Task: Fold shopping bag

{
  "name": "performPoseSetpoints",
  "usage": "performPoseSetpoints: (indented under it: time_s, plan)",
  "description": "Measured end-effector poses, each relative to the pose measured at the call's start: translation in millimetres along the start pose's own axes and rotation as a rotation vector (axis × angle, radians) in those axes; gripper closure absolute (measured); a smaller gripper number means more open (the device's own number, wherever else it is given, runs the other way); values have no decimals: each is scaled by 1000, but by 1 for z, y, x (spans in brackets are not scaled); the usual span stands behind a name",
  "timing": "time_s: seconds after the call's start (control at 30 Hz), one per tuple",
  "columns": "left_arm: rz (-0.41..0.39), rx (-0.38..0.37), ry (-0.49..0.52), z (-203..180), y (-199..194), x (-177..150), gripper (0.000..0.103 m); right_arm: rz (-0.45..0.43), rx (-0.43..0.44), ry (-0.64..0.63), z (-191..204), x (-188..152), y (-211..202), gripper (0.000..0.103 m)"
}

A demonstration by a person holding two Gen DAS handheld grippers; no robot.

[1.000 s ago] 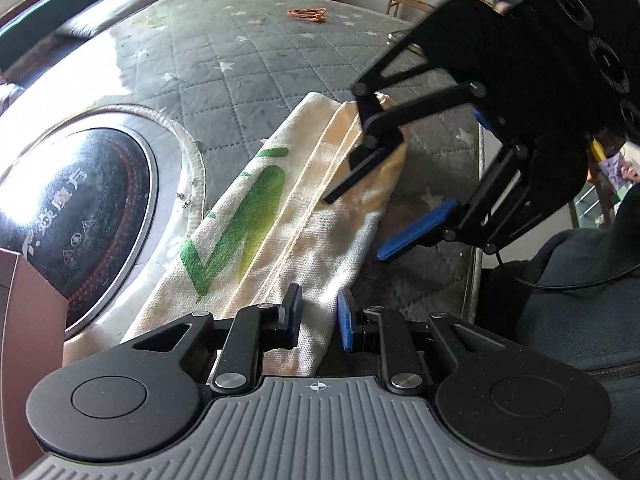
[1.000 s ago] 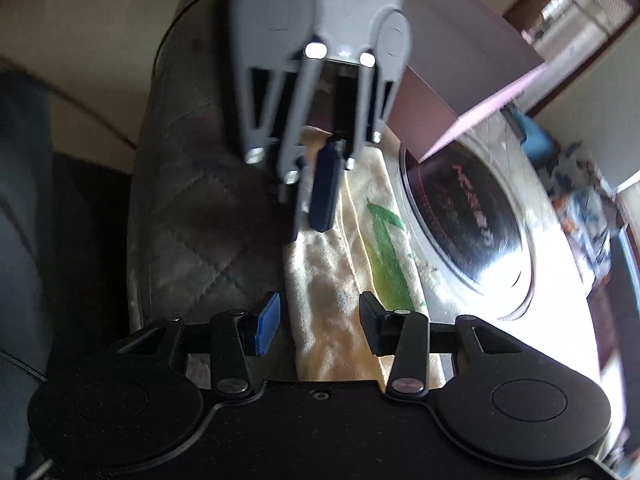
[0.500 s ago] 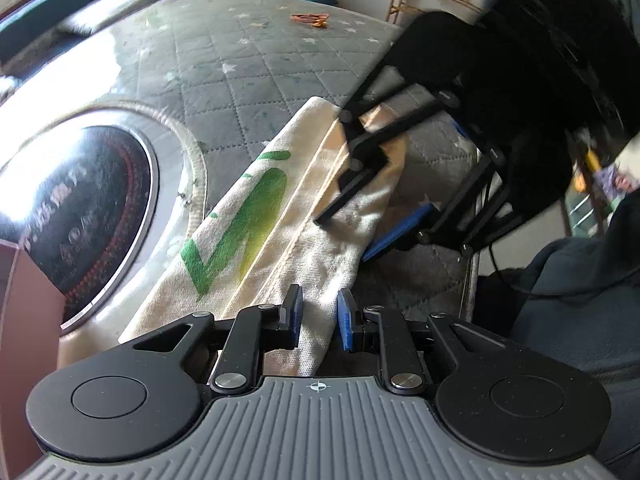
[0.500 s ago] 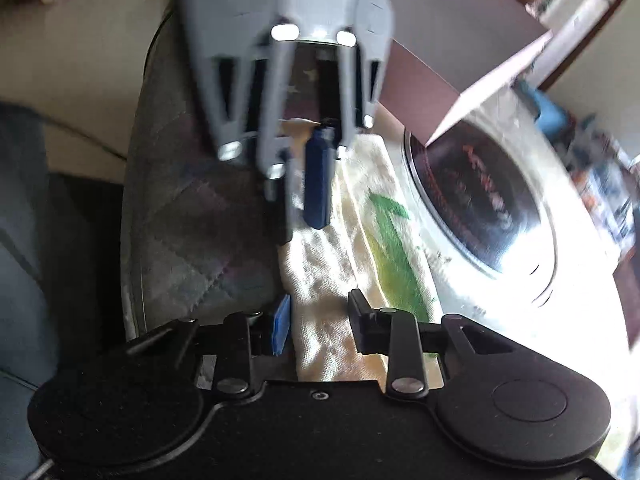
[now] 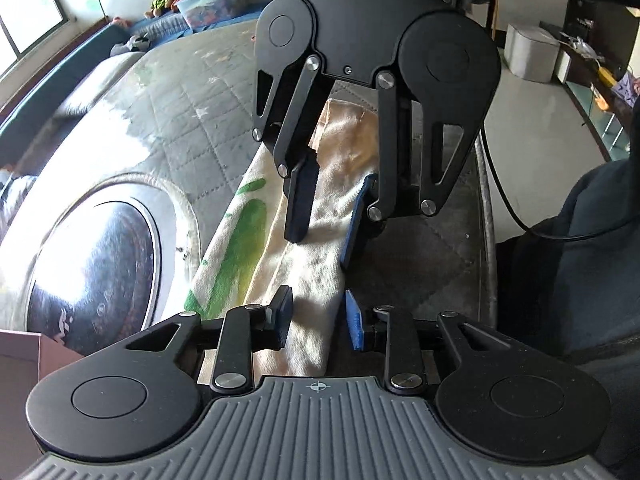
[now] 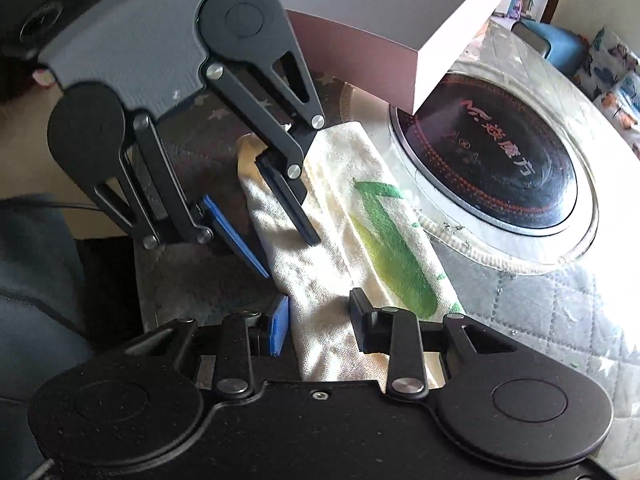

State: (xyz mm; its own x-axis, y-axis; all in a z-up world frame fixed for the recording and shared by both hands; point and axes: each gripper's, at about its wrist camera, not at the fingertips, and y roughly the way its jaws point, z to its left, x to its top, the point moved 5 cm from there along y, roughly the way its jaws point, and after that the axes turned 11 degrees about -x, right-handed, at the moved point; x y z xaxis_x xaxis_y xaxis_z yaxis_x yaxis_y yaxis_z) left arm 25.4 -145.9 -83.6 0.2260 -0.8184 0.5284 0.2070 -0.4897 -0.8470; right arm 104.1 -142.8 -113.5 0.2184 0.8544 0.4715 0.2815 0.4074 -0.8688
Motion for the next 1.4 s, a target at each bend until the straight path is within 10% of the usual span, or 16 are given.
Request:
performPoseSetpoints:
  time_s: [0.43, 0.7, 0.87, 1.4]
  plan:
    - [5, -10, 19, 6, 7, 2, 78, -2, 81, 96, -12, 0, 0, 67]
    - [-32, -106, -171, 28, 1, 8, 82, -73, -158, -247, 40, -8, -1, 55]
    - [-54, -129, -240, 35, -1, 8, 83, -68, -196, -215, 38, -7, 1, 69]
    - [-28, -5, -28, 12, -7, 2, 75, -4, 131, 223, -28, 3, 11, 74]
